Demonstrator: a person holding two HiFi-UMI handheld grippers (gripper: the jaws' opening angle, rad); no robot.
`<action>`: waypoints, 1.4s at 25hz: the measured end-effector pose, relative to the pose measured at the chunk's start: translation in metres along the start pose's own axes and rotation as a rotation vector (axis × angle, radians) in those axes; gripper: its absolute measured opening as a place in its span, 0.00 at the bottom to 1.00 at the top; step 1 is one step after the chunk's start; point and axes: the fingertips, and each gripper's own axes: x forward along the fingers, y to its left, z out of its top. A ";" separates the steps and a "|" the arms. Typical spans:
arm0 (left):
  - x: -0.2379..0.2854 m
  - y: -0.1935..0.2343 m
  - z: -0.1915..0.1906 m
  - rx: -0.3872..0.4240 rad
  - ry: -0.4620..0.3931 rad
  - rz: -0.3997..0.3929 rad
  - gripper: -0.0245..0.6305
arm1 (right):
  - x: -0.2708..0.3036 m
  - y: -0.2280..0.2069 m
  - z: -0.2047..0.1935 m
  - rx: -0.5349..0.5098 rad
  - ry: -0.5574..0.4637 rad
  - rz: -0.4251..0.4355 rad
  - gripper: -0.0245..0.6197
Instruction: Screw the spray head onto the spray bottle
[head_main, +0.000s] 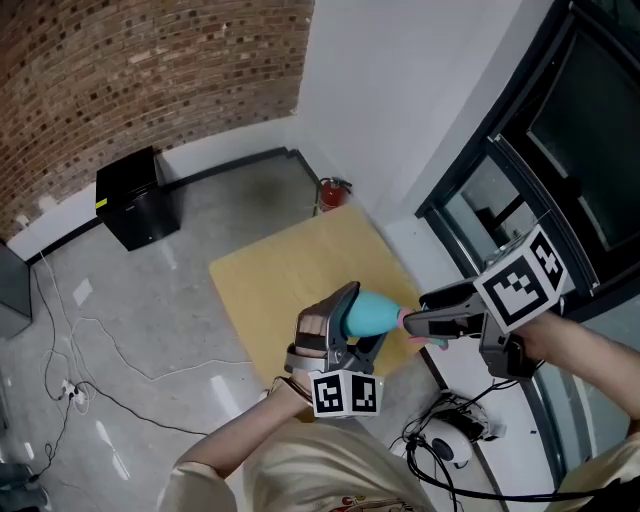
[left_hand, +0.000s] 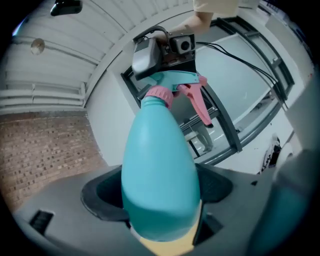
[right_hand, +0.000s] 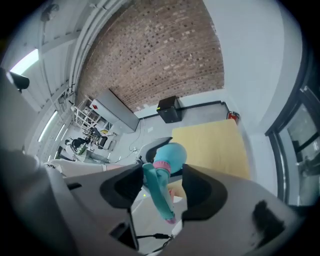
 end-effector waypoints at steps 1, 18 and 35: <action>0.001 0.001 0.000 -0.023 -0.001 -0.011 0.67 | -0.007 0.001 0.004 -0.007 -0.024 0.000 0.39; -0.007 0.012 -0.001 -0.130 -0.148 -0.404 0.67 | -0.041 0.026 0.020 -1.556 0.117 -0.529 0.39; -0.012 -0.023 0.008 -0.035 -0.116 -0.671 0.67 | 0.005 0.023 -0.016 -2.435 0.386 -0.664 0.32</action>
